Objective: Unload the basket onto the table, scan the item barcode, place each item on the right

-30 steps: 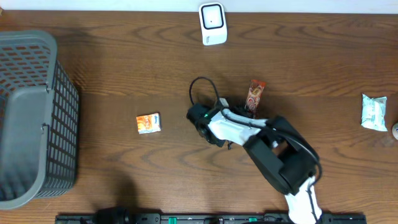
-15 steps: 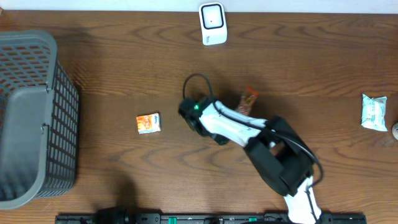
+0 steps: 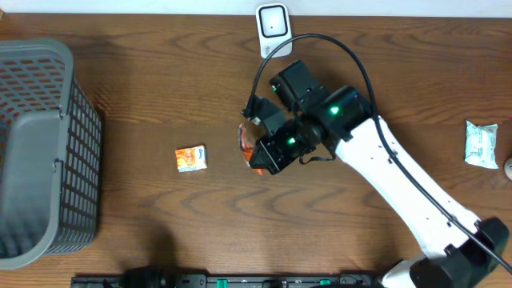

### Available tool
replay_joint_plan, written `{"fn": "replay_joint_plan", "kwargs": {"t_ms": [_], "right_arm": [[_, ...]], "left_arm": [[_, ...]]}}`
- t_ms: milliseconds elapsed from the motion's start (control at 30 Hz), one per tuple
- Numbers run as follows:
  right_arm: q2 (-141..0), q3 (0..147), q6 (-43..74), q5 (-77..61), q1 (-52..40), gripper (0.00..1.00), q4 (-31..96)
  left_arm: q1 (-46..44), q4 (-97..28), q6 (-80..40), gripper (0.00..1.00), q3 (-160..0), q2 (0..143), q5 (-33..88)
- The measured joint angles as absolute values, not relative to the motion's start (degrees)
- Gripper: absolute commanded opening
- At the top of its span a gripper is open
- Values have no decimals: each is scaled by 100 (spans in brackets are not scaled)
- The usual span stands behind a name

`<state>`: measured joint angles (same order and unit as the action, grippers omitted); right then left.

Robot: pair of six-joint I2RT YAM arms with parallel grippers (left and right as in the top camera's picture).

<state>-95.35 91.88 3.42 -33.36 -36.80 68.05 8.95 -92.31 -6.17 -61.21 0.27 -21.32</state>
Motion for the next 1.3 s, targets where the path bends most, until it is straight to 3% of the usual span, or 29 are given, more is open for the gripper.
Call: {"fn": "replay_joint_plan", "kwargs": {"t_ms": [233,500,667,700,733,767,800,1067,1100,1133,1167,1300], "right_arm": [[-10189,7620,104,-5419,-3170,1,4678],[-11002,7137,-60,-6154,-2661,1,4578],[-11402,7074,-158,-5887,-2150,3,4790],[-11452,7070,-176,-5697,-2056,9,4884],[-11476,7065,-191,-5487,-1953,77,4993],[-11483,7063,-215,-5054,-1772,94,5188],[-11483,7065,-217,-4797,-1704,99,5264],[-11393,7150,-202,-3667,-1398,98,5443],[-11393,7175,-191,-3594,-1369,82,5470],[-11393,7216,-191,-3507,-1341,29,5540],[-11393,7271,-191,-3352,-1286,1,5625],[-11375,7540,-172,-3282,-1125,1,5951]], "left_arm": [[895,-9231,-617,84,-6119,27,-2130],[895,-9231,-617,84,-6119,27,-2130],[895,-9231,-617,84,-6119,27,-2132],[895,-9231,-617,84,-6119,25,-2130],[895,-9231,-617,84,-6121,25,-2130],[895,-9231,-617,84,-6119,25,-2130],[895,-9231,-617,84,-6119,27,-2132],[895,-9231,-617,84,-6119,27,-2132],[895,-9231,-617,84,-6121,25,-2130],[895,-9231,-617,84,-6119,25,-2130],[895,-9231,-617,84,-6119,27,-2130],[895,-9231,-617,84,-6119,25,-2132]]}}
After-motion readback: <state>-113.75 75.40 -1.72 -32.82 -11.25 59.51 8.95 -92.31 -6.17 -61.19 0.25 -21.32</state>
